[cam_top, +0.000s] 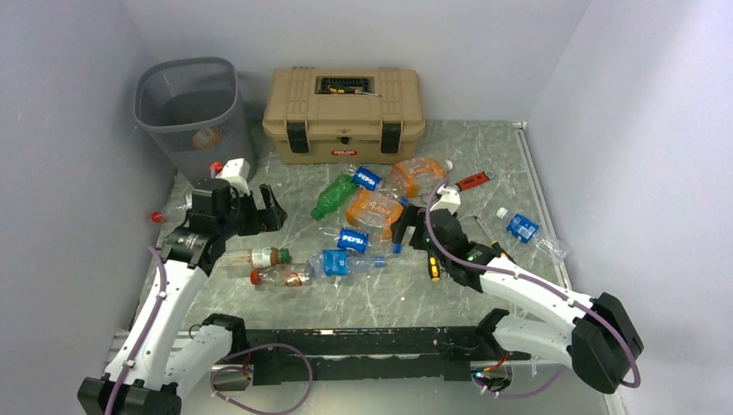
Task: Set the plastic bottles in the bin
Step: Pick up the plastic bottle at the center of the board.
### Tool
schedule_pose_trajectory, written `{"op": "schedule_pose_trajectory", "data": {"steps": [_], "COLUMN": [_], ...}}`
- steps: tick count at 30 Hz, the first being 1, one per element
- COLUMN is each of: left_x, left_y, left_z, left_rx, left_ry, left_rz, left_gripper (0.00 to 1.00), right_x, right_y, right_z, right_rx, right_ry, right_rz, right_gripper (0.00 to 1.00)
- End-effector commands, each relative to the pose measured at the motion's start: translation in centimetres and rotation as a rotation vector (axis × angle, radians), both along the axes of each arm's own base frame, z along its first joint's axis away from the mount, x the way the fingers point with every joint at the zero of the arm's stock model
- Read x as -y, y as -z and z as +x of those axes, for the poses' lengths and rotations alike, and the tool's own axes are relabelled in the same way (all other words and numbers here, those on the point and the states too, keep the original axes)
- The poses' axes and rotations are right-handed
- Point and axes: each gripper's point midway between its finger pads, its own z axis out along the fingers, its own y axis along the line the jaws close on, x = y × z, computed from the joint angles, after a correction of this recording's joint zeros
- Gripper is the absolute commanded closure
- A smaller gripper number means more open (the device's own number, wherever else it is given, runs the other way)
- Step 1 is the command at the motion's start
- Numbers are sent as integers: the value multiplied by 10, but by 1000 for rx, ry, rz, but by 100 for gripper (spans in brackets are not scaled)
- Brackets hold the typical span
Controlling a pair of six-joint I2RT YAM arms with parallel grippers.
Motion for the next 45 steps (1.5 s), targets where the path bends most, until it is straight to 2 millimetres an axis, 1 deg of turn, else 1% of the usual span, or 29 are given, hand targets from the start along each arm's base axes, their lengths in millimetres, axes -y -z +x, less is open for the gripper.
{"op": "schedule_pose_trajectory", "data": {"steps": [1, 4, 5, 6, 9, 10, 12, 18, 23, 28, 35, 39, 43, 45], "left_x": [11, 11, 11, 12, 14, 15, 15, 14, 15, 15, 15, 14, 14, 13], "left_y": [-12, -12, -11, -10, -11, -11, -14, -12, -12, -13, -12, -11, -12, -12], "left_z": [2, 2, 2, 2, 2, 2, 1, 2, 1, 0, 1, 1, 1, 0], "left_rx": [28, 36, 33, 25, 14, 17, 32, 29, 30, 37, 34, 35, 36, 38], "left_ry": [34, 24, 24, 29, 37, 39, 40, 30, 38, 38, 34, 31, 32, 30], "left_rz": [-50, -58, -59, -58, -61, -61, -65, -64, -65, -61, -55, -47, -44, -38], "left_gripper": [1, 1, 1, 1, 2, 3, 3, 5, 5, 5, 6, 6, 6, 6], "right_x": [-1, 8, 8, 9, 6, 6, 10, 19, 20, 19, 13, 14, 11, 11], "right_y": [-20, -15, -11, -12, -8, -10, -7, 11, 24, 42, 51, 58, 61, 62], "right_z": [23, 34, 34, 38, 42, 44, 46, 50, 51, 53, 54, 53, 49, 48], "right_rx": [55, 41, 27, 24, 11, 24, 35, 2, -14, -47, -52, -48, -35, -26], "right_ry": [74, 130, 133, 145, 151, 159, 185, 220, 222, 227, 198, 191, 147, 135], "right_rz": [216, 328, 345, 381, 448, 467, 494, 539, 560, 556, 599, 612, 640, 661], "right_gripper": [2, 2, 3, 3, 5, 5, 6, 9, 11, 13, 22, 34, 45, 53]}}
